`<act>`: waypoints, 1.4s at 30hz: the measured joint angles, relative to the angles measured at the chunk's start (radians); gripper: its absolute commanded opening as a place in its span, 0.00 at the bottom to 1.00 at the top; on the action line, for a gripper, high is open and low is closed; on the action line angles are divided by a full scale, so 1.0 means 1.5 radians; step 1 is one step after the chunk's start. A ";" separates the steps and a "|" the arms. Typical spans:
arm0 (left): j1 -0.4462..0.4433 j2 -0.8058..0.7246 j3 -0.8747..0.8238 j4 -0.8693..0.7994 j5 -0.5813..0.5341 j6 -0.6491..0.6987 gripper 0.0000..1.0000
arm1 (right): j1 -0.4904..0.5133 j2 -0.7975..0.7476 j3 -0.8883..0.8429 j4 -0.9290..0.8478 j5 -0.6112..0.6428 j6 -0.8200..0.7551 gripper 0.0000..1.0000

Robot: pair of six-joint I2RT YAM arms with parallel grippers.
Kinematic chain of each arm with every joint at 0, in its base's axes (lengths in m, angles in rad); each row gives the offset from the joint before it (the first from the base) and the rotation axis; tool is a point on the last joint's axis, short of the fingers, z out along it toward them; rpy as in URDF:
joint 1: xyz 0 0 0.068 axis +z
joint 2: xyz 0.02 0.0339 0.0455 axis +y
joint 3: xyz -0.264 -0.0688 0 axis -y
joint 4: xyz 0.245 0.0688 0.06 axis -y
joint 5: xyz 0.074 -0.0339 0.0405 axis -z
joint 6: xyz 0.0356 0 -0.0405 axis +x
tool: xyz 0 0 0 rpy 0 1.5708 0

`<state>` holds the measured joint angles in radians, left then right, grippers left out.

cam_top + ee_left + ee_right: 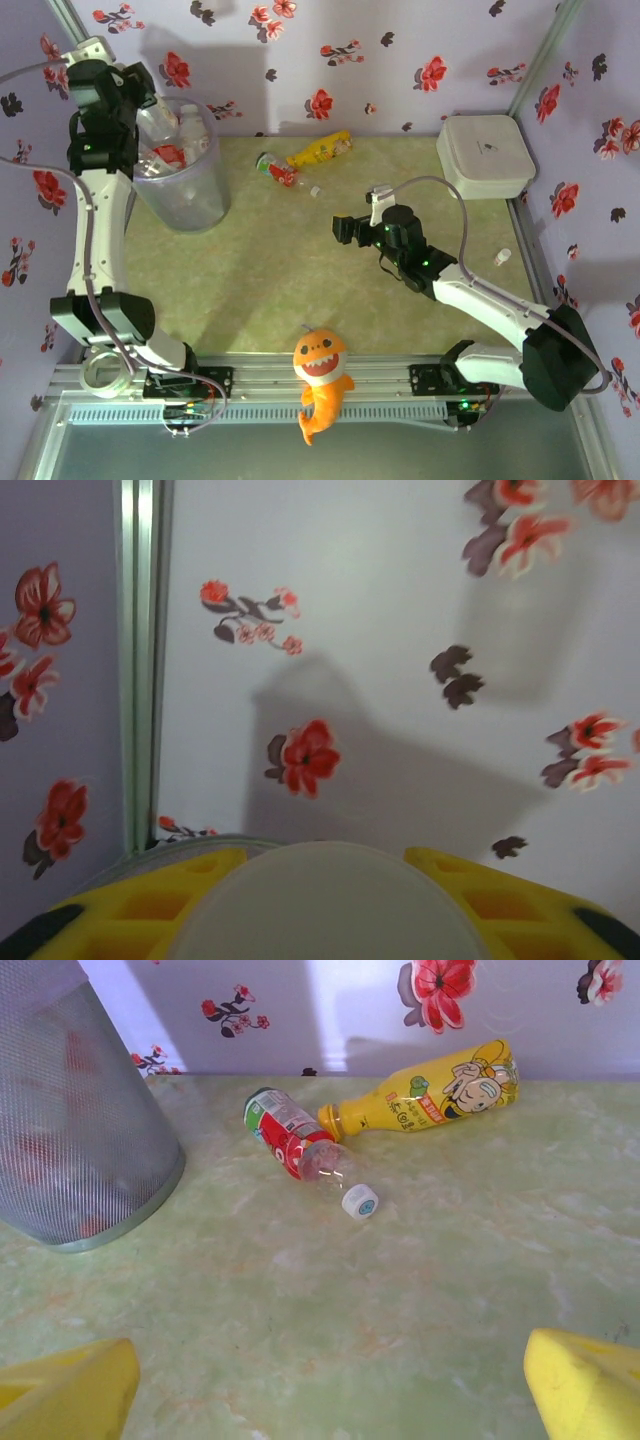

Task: Put the plastic bottles in the bin

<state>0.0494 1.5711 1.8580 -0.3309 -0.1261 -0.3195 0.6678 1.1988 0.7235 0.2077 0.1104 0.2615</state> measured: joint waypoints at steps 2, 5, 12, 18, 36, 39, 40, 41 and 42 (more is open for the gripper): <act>0.001 0.014 -0.007 -0.001 -0.004 0.006 0.09 | -0.001 0.000 0.000 -0.003 0.002 0.000 0.99; 0.001 0.029 -0.032 -0.005 -0.004 0.009 0.08 | -0.001 0.000 -0.001 -0.006 0.004 0.000 0.99; -0.002 0.040 -0.087 -0.009 -0.004 0.011 0.08 | -0.001 0.000 -0.001 -0.011 0.010 0.000 0.99; -0.010 0.041 -0.131 0.005 -0.003 0.010 0.08 | -0.001 0.010 -0.001 -0.012 0.012 0.000 0.99; -0.008 0.067 -0.216 0.005 0.004 -0.012 0.11 | -0.001 0.016 -0.001 -0.013 0.014 0.000 0.99; -0.007 0.067 -0.216 0.005 0.004 -0.012 0.32 | -0.001 0.016 -0.001 -0.013 0.014 0.000 0.99; -0.007 0.067 -0.216 0.005 0.004 -0.012 0.46 | -0.001 0.016 -0.001 -0.013 0.014 0.000 0.99; -0.007 0.067 -0.216 0.004 0.005 -0.012 0.57 | -0.001 0.016 -0.001 -0.013 0.014 0.000 0.99; -0.007 0.067 -0.214 0.000 0.006 -0.011 0.66 | -0.001 0.016 -0.001 -0.013 0.014 0.000 0.99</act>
<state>0.0383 1.6711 1.5372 -0.3309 -0.1165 -0.3359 0.6670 1.2232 0.7227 0.1875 0.1322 0.2611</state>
